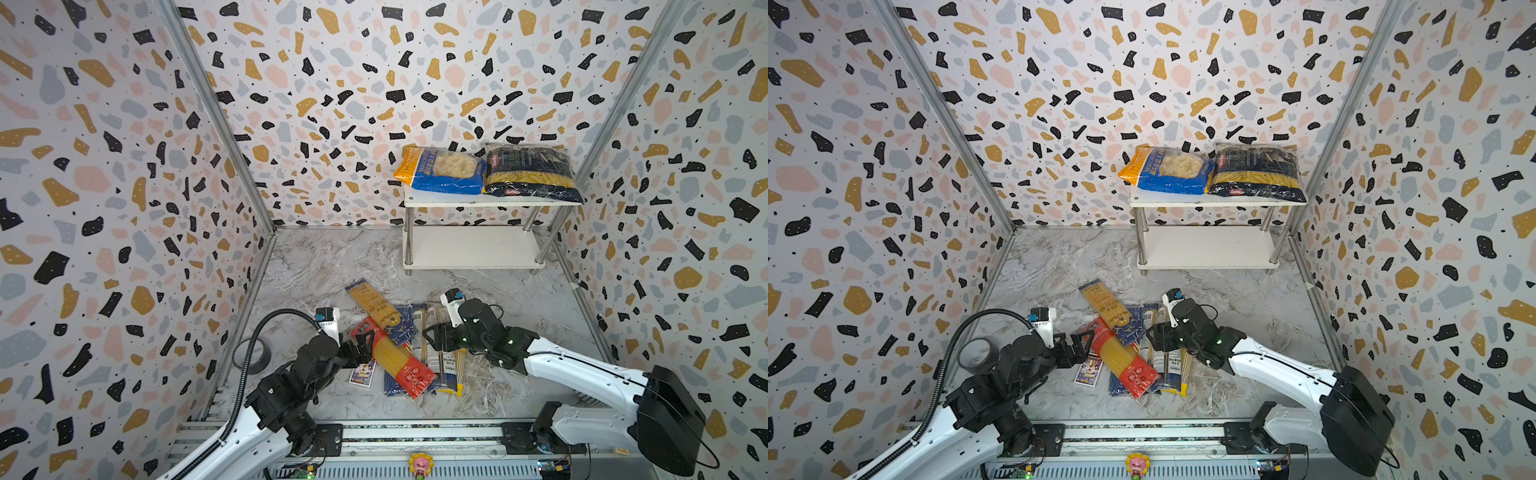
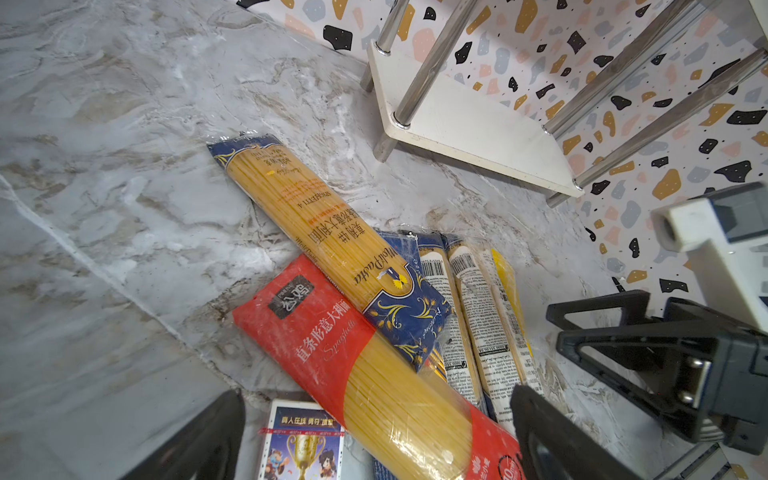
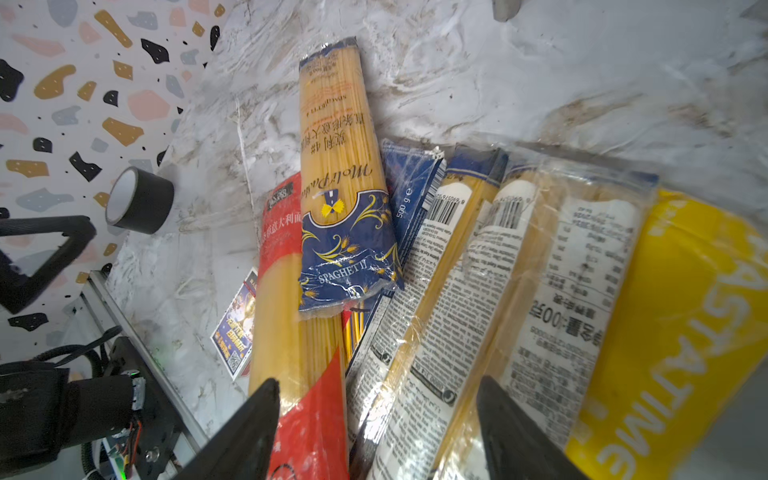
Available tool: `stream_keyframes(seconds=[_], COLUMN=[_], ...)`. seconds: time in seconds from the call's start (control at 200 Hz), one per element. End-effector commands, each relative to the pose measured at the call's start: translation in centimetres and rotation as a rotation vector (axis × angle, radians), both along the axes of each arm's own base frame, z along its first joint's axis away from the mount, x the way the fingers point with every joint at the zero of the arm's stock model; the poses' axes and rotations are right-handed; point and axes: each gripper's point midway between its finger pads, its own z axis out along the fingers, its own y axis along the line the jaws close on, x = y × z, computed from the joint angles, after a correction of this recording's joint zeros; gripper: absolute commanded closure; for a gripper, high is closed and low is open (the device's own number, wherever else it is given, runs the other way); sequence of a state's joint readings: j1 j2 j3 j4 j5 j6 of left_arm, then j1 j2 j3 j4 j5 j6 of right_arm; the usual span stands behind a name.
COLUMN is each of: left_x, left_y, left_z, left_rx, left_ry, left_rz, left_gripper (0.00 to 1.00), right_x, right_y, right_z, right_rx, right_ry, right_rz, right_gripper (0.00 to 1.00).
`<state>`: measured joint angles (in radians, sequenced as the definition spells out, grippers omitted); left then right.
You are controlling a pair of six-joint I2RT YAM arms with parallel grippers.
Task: Place and organize the pasta boxes and bags onto the shelf
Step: 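Pull the right gripper back and reach down to the spaghetti pile, then close the right gripper on the yellow spaghetti pack with blue ends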
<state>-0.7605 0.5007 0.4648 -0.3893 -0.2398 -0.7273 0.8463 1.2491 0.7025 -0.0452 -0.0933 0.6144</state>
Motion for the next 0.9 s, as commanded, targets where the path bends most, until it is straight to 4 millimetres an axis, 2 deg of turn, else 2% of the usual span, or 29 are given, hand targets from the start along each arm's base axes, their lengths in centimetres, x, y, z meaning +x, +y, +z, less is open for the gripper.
stream_keyframes(seconds=[0.0, 0.105, 0.245, 0.27, 0.315, 0.475, 0.636, 0.891], left_x=[0.2, 0.6, 1.3, 1.3, 1.4, 1.7, 1.6, 1.4], left_y=[-0.4, -0.5, 0.5, 0.6, 0.5, 0.7, 0.8, 1.6], left_z=[0.3, 0.2, -0.6, -0.8, -1.0, -1.2, 0.3, 3.4], left_rx=[-0.01, -0.001, 0.054, 0.061, 0.067, 0.074, 0.062, 0.069], left_ry=[-0.009, -0.01, -0.004, -0.001, 0.004, 0.0, -0.021, -0.07], left_rz=[-0.009, -0.003, 0.06, 0.064, 0.067, 0.083, 0.08, 0.09], left_gripper=[0.0, 0.01, 0.01, 0.0, 0.0, 0.01, 0.0, 0.0], right_x=[0.2, 0.9, 2.1, 2.4, 2.6, 3.2, 4.0, 4.7], right_y=[1.9, 3.3, 5.0, 5.3, 5.8, 7.5, 8.5, 10.8], right_z=[-0.2, -0.8, -0.2, -0.1, 0.1, -0.4, -1.6, -2.5], right_rx=[0.004, -0.028, -0.039, -0.04, -0.04, -0.056, -0.092, -0.086], right_ry=[-0.017, -0.027, -0.065, -0.07, -0.076, -0.079, -0.076, -0.064], right_rz=[0.066, 0.108, 0.136, 0.141, 0.155, 0.195, 0.208, 0.246], right_gripper=[0.25, 0.25, 0.23, 0.22, 0.14, 0.12, 0.11, 0.11])
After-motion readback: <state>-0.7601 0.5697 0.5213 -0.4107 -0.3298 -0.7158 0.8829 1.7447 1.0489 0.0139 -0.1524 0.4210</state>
